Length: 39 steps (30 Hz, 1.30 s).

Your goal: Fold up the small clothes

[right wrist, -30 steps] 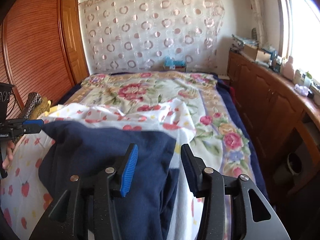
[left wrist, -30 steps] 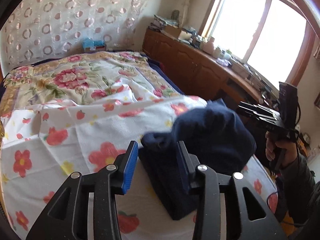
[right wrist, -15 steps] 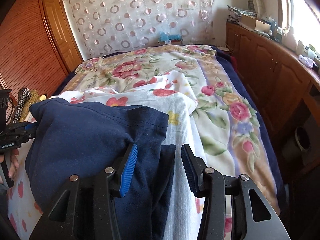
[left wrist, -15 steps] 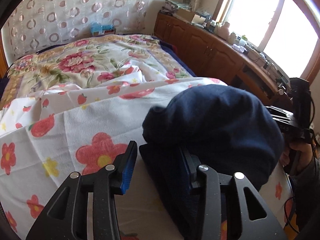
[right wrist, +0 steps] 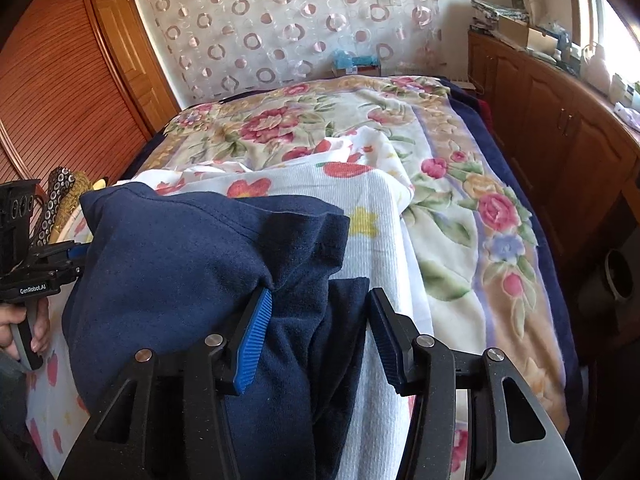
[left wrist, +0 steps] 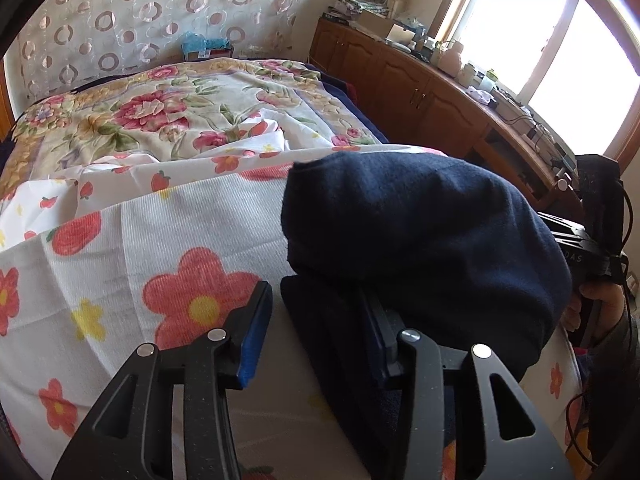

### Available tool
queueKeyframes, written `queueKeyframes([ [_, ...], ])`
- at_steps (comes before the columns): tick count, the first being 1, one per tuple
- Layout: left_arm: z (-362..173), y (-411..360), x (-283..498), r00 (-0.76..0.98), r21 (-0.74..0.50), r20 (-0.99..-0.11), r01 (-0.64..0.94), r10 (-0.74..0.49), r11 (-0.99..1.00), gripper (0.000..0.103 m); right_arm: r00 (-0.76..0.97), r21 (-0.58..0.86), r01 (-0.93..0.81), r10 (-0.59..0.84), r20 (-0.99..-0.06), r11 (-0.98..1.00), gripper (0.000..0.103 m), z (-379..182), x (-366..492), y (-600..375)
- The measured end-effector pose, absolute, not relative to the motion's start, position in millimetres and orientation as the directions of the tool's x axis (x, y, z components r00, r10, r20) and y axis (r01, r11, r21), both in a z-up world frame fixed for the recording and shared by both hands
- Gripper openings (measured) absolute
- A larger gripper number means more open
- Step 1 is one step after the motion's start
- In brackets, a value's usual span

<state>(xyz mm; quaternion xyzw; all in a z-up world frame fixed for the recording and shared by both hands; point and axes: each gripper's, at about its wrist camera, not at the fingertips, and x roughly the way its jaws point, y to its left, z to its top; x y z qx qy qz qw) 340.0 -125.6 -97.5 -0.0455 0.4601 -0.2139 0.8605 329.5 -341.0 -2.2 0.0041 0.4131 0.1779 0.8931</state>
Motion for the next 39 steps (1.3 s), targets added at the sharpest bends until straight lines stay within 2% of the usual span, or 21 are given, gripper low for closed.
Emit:
queueKeyframes([
  [1, -97.3, -125.0, 339.4, 0.474, -0.297, -0.769, 0.329, -0.429, 0.896, 0.044, 0.587, 0.161, -0.328, 0.334, -0.737, 0.931, 0.039, -2.1, 330.1, -341.1],
  [2, -97.5, -125.3, 338.8, 0.461, -0.316, -0.766, 0.336, -0.448, 0.887, 0.044, 0.577, 0.177, -0.345, 0.357, -0.735, 0.922, 0.034, -2.2, 330.5, -341.0],
  [5, -95.8, -127.3, 336.5, 0.453, -0.331, -0.755, 0.361, -0.474, 0.872, 0.034, 0.554, 0.193, -0.388, 0.396, -0.732, 0.901, 0.018, -2.4, 330.3, -339.9],
  [7, -93.7, -127.6, 333.8, 0.453, -0.335, -0.745, 0.38, -0.489, 0.862, 0.015, 0.578, 0.206, -0.385, 0.409, -0.707, 0.9, 0.012, 2.3, 325.7, -342.4],
  [10, -82.8, -126.9, 324.4, 0.482, -0.328, -0.718, 0.402, -0.502, 0.855, 0.011, 0.657, 0.149, -0.398, 0.395, -0.642, 0.905, 0.011, 14.1, 305.7, -339.1],
  [14, -48.1, -115.0, 290.5, 0.567, -0.336, -0.629, 0.419, -0.532, 0.844, 0.01, 0.729, 0.126, -0.407, 0.405, -0.552, 0.905, 0.01, 39.7, 279.1, -335.4],
  [21, 4.6, -58.7, 225.7, 0.7, -0.332, -0.501, 0.389, -0.509, 0.86, 0.01, 0.768, 0.072, -0.496, 0.476, -0.429, 0.865, 0.009, 76.7, 244.0, -293.7],
  [32, 34.3, 89.5, 160.0, 0.874, -0.296, -0.417, 0.13, -0.251, 0.946, 0.01, 0.649, -0.025, -0.72, 0.661, -0.377, 0.693, 0.009, 109.7, 274.1, -135.9],
  [39, -1.7, 166.2, 138.1, 0.904, -0.37, -0.414, -0.059, -0.107, 0.927, 0.01, 0.569, -0.137, -0.81, 0.708, -0.417, 0.57, 0.009, 113.0, 314.6, -13.8],
])
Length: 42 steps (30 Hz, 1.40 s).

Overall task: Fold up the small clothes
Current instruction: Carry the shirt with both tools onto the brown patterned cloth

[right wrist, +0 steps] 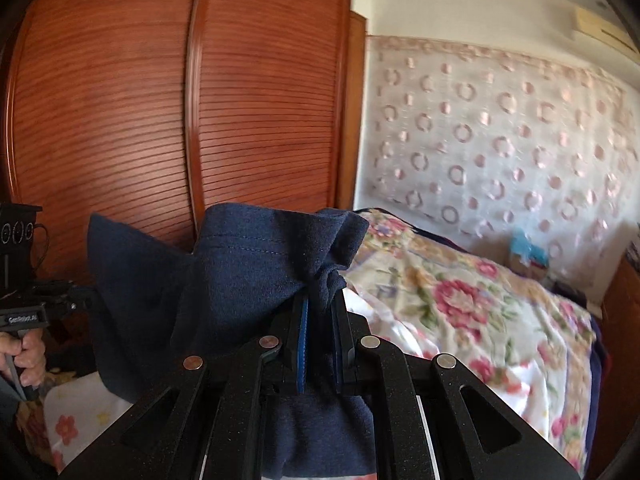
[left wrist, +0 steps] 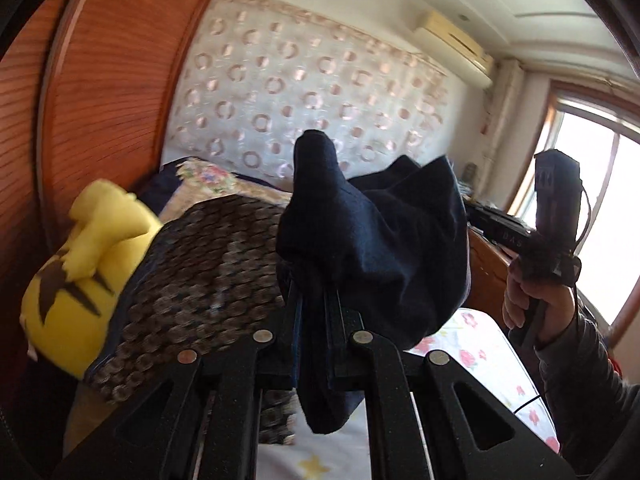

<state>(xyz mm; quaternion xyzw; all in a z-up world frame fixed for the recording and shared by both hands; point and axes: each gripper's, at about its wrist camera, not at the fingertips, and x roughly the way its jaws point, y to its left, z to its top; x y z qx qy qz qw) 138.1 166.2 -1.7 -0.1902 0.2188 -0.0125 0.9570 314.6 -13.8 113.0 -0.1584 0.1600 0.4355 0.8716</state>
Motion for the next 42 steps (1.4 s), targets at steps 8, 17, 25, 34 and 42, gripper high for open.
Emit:
queueKeyframes([
  [8, -44.1, 213.9, 133.0, 0.904, -0.427, -0.427, -0.176, -0.026, 0.887, 0.01, 0.538, -0.202, -0.838, 0.707, -0.459, 0.507, 0.009, 104.6, 363.3, 72.0],
  [17, -75.9, 218.7, 109.7, 0.862, -0.392, -0.505, -0.269, 0.039, 0.88, 0.01, 0.453, -0.238, -0.891, 0.717, -0.53, 0.386, 0.01, 97.8, 375.6, 159.1],
  [25, -82.5, 217.3, 113.9, 0.827, -0.342, -0.558, -0.303, 0.068, 0.89, 0.011, 0.522, -0.166, -0.825, 0.616, -0.591, 0.54, 0.025, 75.4, 422.2, 154.4],
  [34, -76.2, 221.9, 115.2, 0.821, -0.299, -0.566, -0.292, 0.078, 0.908, 0.022, 0.303, -0.072, -0.944, 0.759, -0.577, 0.322, 0.025, 56.5, 383.8, 149.0],
  [42, -60.7, 217.4, 97.4, 0.836, -0.26, -0.54, -0.279, 0.101, 0.924, 0.044, 0.342, -0.096, -0.923, 0.677, -0.652, 0.374, 0.025, -11.2, 419.3, 190.6],
])
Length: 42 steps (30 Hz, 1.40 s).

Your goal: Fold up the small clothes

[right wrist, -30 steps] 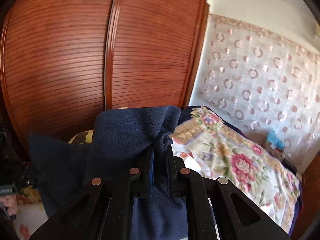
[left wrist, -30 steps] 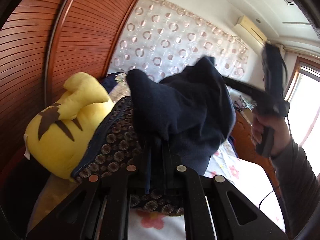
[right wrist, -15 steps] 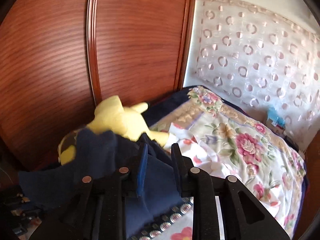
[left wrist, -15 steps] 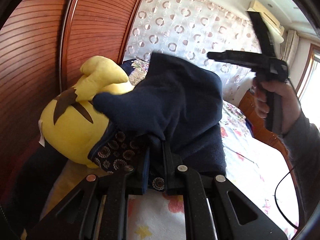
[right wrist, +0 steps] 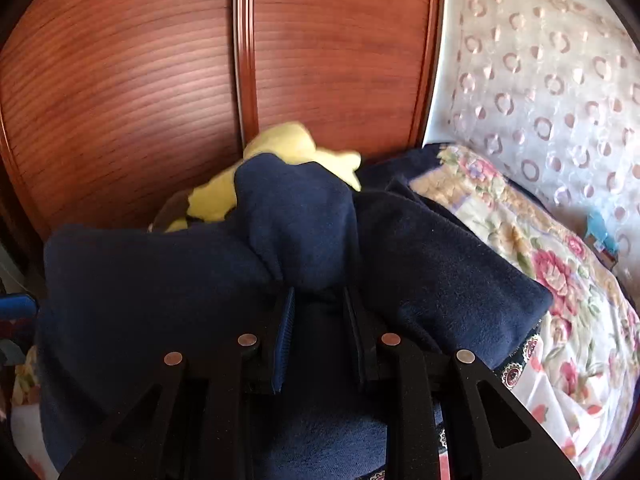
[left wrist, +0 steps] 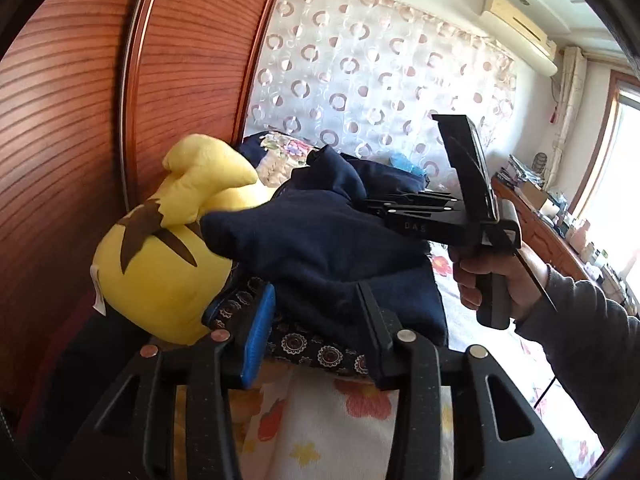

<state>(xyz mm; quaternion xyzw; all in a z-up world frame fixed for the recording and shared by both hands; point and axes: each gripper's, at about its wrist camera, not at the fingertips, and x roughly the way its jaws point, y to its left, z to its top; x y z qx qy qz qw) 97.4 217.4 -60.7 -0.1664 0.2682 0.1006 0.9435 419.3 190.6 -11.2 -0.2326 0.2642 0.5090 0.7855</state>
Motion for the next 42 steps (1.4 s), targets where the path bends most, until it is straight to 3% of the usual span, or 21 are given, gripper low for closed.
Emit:
queueKeyframes([
  [2, -54.4, 212.0, 93.3, 0.841, -0.235, -0.529, -0.271, 0.111, 0.933, 0.045, 0.336, -0.058, -0.916, 0.68, -0.651, 0.397, 0.025, -4.3, 418.6, 187.4],
  [4, -50.3, 207.4, 90.7, 0.847, -0.231, -0.522, -0.258, 0.104, 0.938, 0.06, 0.342, -0.039, -0.909, 0.69, -0.638, 0.414, 0.025, 3.9, 409.4, 177.1],
  [8, -40.3, 190.9, 85.6, 0.855, -0.201, -0.509, -0.229, 0.098, 0.952, 0.06, 0.376, -0.023, -0.891, 0.71, -0.595, 0.453, 0.026, 15.7, 379.2, 128.9],
  [11, -32.7, 176.6, 82.1, 0.865, -0.188, -0.495, -0.199, 0.083, 0.962, 0.061, 0.401, 0.004, -0.871, 0.716, -0.571, 0.491, 0.037, 19.3, 357.5, 88.9],
  [14, -25.4, 159.9, 79.2, 0.874, -0.18, -0.483, -0.165, 0.059, 0.97, 0.071, 0.448, 0.009, -0.84, 0.703, -0.552, 0.543, 0.044, 16.0, 317.5, 23.7],
  [24, -0.8, 87.1, 70.3, 0.893, -0.135, -0.45, -0.028, -0.036, 0.99, 0.075, 0.628, 0.026, -0.701, 0.635, -0.451, 0.713, 0.068, 39.6, 210.6, -123.0],
  [32, 21.8, 36.1, 57.2, 0.906, -0.098, -0.413, 0.054, -0.09, 0.994, 0.076, 0.751, 0.025, -0.575, 0.539, -0.382, 0.818, 0.074, 47.1, 132.0, -165.6],
  [42, 39.0, -0.2, 45.8, 0.912, -0.059, -0.407, 0.034, -0.055, 0.998, 0.076, 0.844, 0.047, -0.449, 0.441, -0.307, 0.892, 0.074, 45.4, 62.2, -174.7],
])
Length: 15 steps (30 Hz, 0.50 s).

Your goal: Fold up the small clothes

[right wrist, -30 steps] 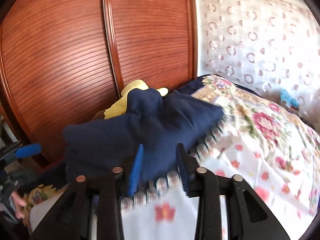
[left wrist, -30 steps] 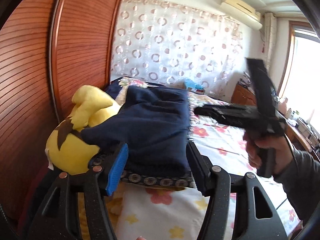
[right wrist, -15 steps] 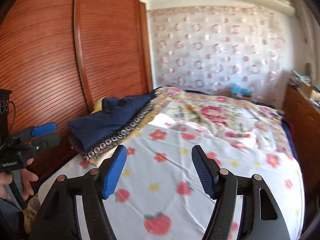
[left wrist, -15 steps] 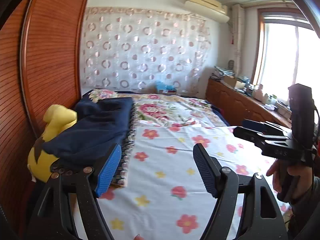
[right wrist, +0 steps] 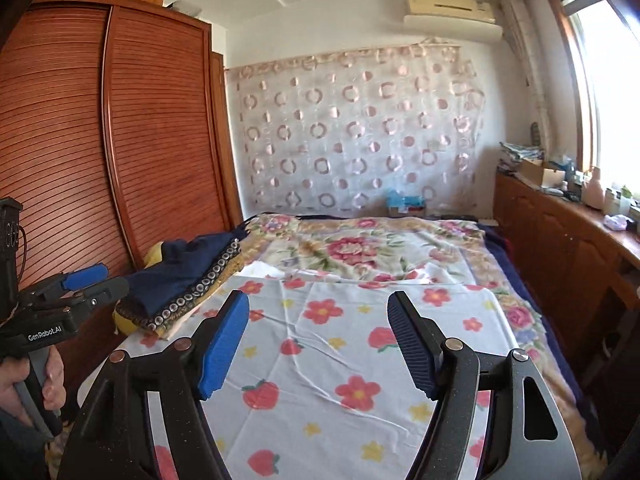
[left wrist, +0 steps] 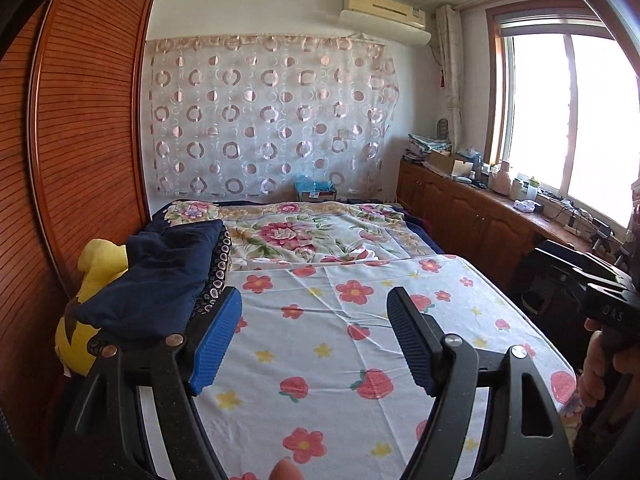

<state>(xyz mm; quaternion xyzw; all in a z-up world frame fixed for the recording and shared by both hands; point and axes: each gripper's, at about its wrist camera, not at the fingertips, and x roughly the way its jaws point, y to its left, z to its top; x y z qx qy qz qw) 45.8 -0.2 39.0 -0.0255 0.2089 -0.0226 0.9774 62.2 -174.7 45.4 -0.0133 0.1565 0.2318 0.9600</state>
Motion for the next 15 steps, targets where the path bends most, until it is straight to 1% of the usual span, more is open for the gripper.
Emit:
queueKeyframes([
  [5, 39.5, -10.3, 44.6, 0.912, -0.027, -0.409, 0.016, -0.026, 1.0, 0.076, 0.856, 0.045, -0.429, 0.422, -0.299, 0.902, 0.074, 31.1, 45.4, -165.9],
  [15, 39.2, -19.0, 40.3, 0.916, -0.038, -0.4, 0.031, -0.043, 0.999, 0.076, 0.864, 0.052, -0.409, 0.405, -0.298, 0.911, 0.074, 25.3, 33.2, -159.6],
])
